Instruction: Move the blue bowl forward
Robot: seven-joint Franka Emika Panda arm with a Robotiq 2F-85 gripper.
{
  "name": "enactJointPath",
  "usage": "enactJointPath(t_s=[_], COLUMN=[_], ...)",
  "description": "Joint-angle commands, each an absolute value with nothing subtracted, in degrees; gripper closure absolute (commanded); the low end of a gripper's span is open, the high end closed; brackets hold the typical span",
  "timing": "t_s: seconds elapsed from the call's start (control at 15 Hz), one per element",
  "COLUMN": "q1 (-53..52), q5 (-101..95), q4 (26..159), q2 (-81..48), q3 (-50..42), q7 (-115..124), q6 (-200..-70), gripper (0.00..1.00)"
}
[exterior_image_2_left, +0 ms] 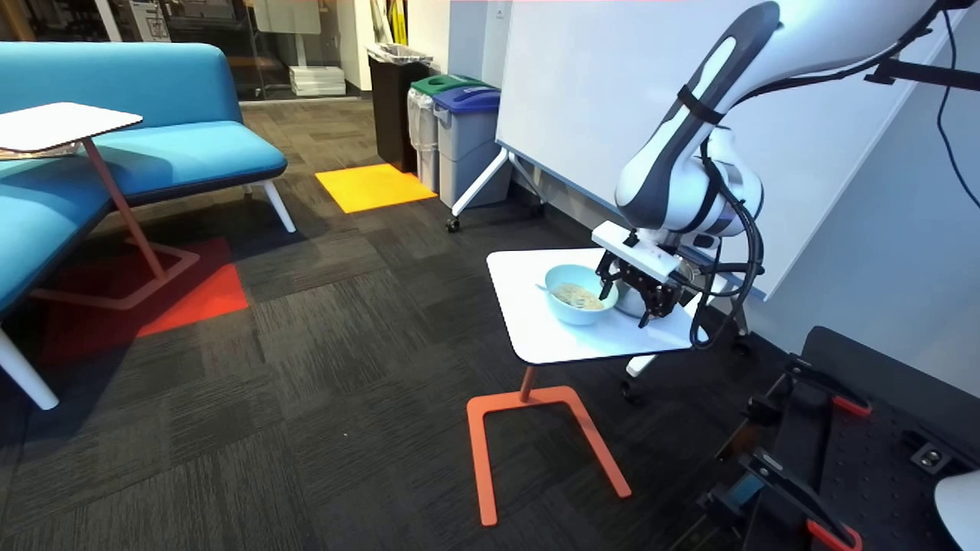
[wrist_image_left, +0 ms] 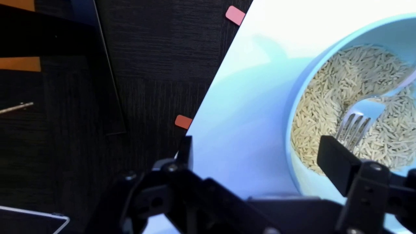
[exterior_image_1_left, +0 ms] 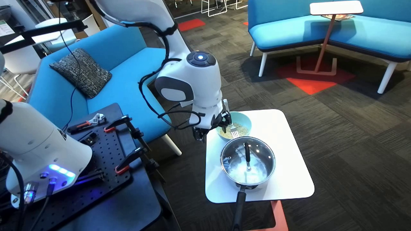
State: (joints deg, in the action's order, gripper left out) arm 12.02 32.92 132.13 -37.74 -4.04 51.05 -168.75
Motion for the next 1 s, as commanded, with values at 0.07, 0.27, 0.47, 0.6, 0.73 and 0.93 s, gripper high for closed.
enactJointPath(t_s=[0.07, 0.27, 0.47, 0.6, 0.73, 0.93], q1=[11.0, 11.04, 11.0, 10.76, 10.52, 10.03], q5=[34.19, 34.22, 34.29, 34.29, 34.26, 34.11], q4=[129.89, 129.04, 128.56, 128.47, 128.48, 128.55], q2=[-40.06, -40.79, -41.04, -40.9, -40.63, -39.81], q3=[-4.64, -4.45, -4.24, -4.23, -4.21, -4.13], q7=[51.63, 51.51, 51.36, 51.35, 51.34, 51.3], q6=[-169.83, -169.78, -169.96, -170.12, -170.27, -171.01], gripper=[0.31, 0.54, 0.76, 0.92, 1.0, 0.99])
